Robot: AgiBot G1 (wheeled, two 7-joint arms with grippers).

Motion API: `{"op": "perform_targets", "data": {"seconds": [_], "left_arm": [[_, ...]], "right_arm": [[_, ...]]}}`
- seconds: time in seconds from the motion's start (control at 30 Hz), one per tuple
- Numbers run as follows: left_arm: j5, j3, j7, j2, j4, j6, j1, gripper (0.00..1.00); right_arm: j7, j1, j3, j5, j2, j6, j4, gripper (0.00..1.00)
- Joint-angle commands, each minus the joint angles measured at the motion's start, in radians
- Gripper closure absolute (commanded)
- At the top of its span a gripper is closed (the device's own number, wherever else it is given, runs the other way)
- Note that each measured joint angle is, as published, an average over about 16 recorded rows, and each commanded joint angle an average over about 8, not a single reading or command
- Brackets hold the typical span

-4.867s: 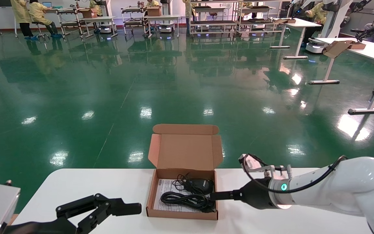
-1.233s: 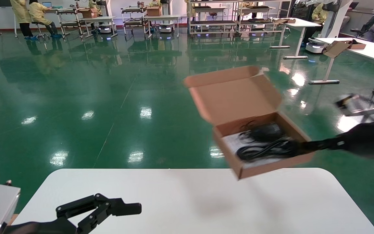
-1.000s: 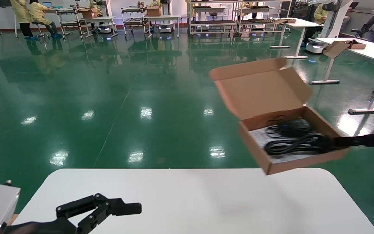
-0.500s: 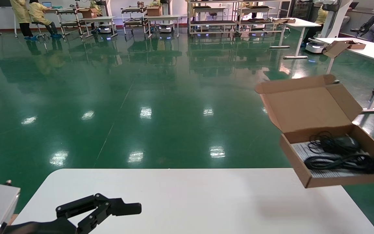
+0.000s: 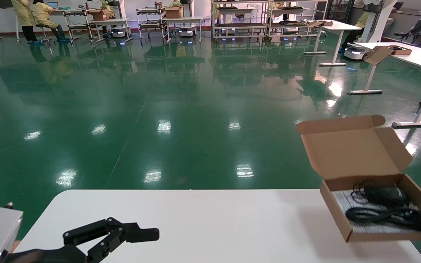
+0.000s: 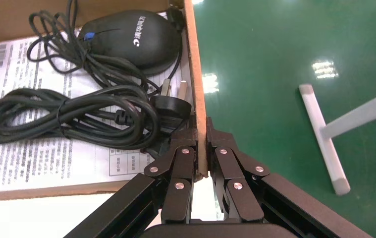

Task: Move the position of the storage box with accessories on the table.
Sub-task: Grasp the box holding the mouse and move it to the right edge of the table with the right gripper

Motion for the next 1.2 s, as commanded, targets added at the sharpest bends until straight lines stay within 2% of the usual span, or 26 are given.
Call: {"op": "perform_targets", "data": {"seconds": [0.03, 0.2, 0.43, 0.53, 0.83, 1.2], "left_arm": [[0.000, 0.000, 0.000, 0.000, 0.000, 0.000, 0.000, 0.00], [0.000, 0.000, 0.000, 0.000, 0.000, 0.000, 0.000, 0.00], [0.000, 0.000, 0.000, 0.000, 0.000, 0.000, 0.000, 0.00], [0.000, 0.000, 0.000, 0.000, 0.000, 0.000, 0.000, 0.00], [0.000, 0.000, 0.000, 0.000, 0.000, 0.000, 0.000, 0.00], [0.000, 0.000, 0.000, 0.000, 0.000, 0.000, 0.000, 0.00]], "right_arm": [[-0.015, -0.028, 0.010, 0.015, -0.003, 0.013, -0.011, 1.00], [-0.036, -0.081, 0.030, 0.044, -0.021, 0.083, -0.024, 1.00], [-0.046, -0.143, 0.047, 0.068, -0.071, 0.256, -0.034, 1.00], [-0.047, -0.172, 0.053, 0.077, -0.091, 0.304, -0.036, 1.00], [-0.054, -0.226, 0.070, 0.101, -0.128, 0.337, -0.023, 1.00], [-0.080, -0.239, 0.077, 0.111, -0.153, 0.351, -0.009, 1.00]]}}
